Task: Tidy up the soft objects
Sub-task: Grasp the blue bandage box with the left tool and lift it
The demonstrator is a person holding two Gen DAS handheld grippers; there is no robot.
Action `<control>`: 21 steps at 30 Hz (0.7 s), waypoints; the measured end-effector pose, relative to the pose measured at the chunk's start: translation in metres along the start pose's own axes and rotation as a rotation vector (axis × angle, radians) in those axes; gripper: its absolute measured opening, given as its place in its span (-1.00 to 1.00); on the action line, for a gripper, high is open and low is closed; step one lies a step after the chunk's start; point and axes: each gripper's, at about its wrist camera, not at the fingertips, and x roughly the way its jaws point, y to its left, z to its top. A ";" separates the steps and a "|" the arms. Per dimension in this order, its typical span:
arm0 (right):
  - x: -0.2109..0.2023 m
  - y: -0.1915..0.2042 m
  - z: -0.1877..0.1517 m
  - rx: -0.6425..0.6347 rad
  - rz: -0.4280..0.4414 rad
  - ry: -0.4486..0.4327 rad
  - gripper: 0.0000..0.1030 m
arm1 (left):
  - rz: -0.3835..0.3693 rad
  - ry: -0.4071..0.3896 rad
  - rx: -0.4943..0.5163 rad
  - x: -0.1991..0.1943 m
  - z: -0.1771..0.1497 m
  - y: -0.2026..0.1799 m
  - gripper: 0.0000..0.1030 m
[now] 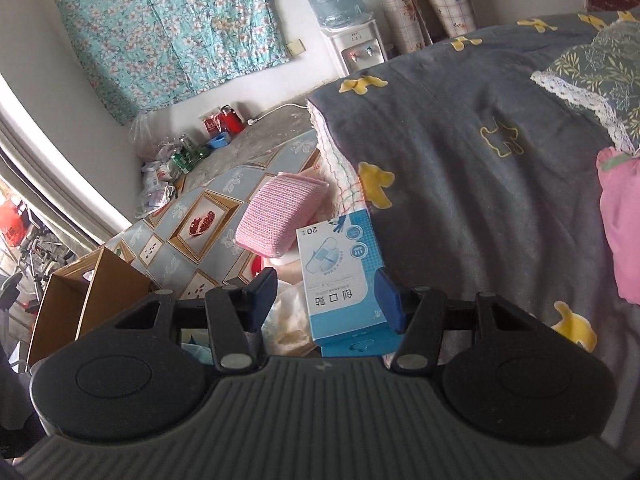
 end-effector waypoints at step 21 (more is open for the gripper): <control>0.097 -0.030 0.008 0.051 0.036 0.109 -0.35 | -0.075 0.179 -0.104 0.108 0.032 -0.016 -0.28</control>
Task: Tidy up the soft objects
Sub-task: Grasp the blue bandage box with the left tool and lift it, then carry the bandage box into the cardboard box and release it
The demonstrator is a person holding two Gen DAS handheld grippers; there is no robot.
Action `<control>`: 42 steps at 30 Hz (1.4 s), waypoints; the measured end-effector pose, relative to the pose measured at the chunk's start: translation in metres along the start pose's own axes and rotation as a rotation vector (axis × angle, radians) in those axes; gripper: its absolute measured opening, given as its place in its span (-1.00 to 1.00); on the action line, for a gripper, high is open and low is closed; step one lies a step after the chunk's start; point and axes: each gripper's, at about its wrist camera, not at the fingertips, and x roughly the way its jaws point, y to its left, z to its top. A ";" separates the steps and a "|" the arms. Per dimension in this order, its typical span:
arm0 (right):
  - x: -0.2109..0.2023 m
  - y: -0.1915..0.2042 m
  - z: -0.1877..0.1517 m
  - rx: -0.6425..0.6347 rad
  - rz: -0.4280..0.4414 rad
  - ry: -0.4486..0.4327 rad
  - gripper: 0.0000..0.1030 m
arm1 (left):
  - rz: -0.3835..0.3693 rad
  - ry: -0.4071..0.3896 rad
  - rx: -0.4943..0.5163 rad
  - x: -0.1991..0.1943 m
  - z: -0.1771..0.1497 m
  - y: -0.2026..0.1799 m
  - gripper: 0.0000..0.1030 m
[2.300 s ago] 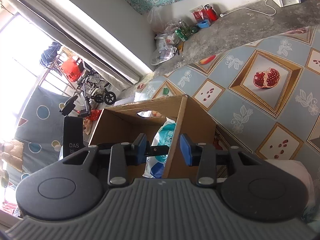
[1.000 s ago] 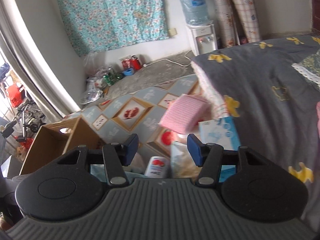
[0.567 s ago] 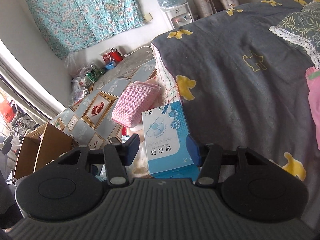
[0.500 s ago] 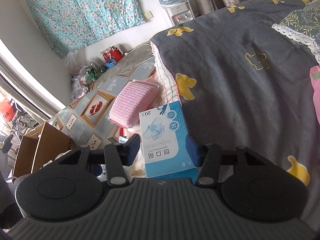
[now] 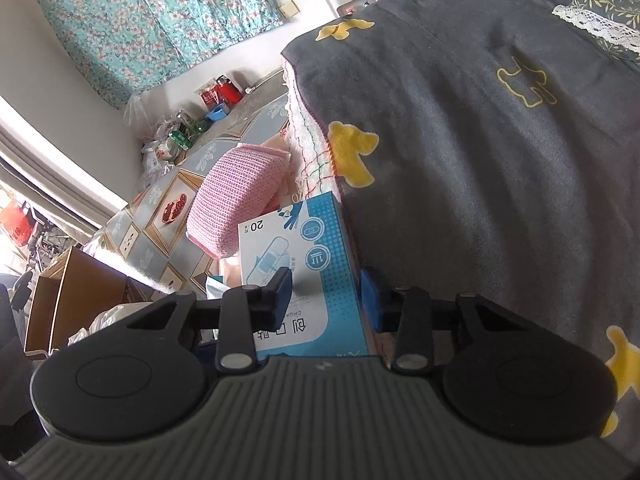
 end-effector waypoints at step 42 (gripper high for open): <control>-0.058 0.313 -0.036 -0.306 0.311 0.048 -0.52 | 0.214 -0.266 -0.210 -0.270 -0.049 0.142 -0.28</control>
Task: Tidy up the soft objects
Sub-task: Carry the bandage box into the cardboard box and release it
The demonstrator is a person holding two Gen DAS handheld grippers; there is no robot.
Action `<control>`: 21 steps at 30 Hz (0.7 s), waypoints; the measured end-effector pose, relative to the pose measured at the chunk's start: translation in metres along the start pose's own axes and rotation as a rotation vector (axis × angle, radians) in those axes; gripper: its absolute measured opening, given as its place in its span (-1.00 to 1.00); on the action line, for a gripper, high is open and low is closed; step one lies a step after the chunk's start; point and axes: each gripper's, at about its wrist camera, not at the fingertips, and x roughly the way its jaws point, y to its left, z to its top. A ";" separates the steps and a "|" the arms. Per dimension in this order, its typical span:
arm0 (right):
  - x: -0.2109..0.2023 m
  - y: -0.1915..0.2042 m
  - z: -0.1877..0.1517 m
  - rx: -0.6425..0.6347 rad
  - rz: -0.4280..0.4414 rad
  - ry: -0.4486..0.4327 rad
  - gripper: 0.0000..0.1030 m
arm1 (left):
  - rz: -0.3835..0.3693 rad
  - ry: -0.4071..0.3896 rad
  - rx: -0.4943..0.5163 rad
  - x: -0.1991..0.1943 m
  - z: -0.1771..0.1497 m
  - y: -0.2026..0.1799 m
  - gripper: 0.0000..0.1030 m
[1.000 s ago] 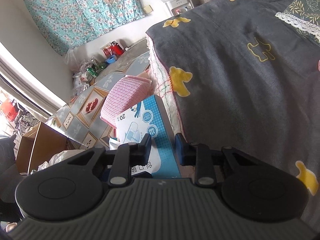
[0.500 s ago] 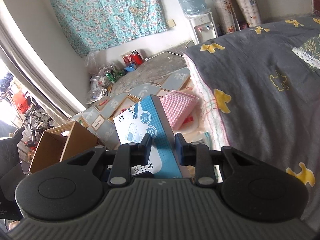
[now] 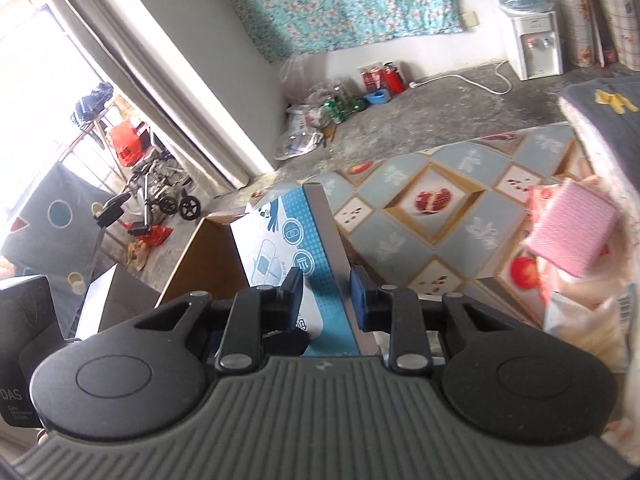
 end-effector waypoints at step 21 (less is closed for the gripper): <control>0.273 0.108 -0.006 0.092 0.072 0.319 -0.48 | 0.251 0.197 -0.198 0.042 0.025 0.230 -0.25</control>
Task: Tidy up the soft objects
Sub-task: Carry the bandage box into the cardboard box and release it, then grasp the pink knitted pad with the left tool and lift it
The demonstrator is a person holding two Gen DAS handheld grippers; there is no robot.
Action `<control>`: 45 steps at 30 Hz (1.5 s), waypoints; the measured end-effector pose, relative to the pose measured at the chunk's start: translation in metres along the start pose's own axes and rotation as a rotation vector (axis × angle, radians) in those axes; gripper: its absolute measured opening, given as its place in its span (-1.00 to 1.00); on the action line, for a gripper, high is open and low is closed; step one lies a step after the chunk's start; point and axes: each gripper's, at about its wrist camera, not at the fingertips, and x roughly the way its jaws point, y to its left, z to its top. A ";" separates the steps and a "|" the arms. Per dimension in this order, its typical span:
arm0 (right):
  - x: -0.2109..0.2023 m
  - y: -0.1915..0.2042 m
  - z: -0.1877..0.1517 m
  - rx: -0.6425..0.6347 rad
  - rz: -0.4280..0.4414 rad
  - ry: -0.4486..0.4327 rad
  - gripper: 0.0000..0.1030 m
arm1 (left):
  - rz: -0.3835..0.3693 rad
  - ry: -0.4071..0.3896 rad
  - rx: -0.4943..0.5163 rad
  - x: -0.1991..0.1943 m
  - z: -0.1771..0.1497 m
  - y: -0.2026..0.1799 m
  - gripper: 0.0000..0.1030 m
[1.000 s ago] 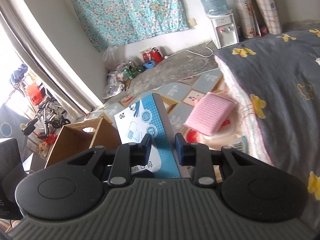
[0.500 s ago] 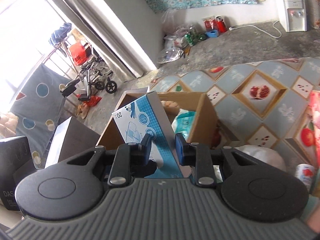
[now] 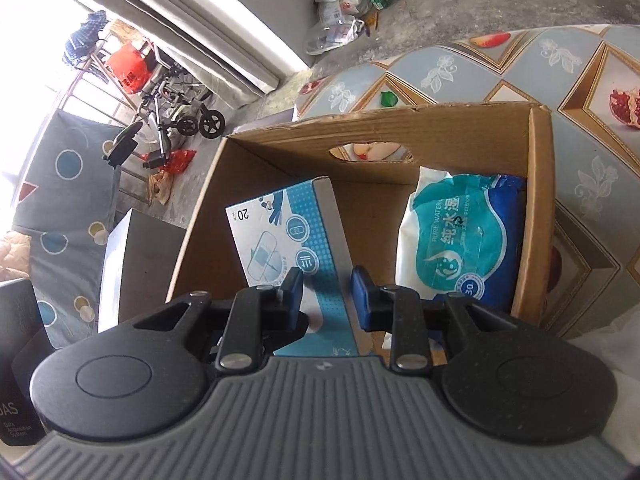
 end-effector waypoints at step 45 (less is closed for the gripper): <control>-0.293 -0.245 -0.076 0.203 -0.212 -0.531 0.03 | -0.286 -0.111 0.342 0.014 -0.028 -0.289 0.03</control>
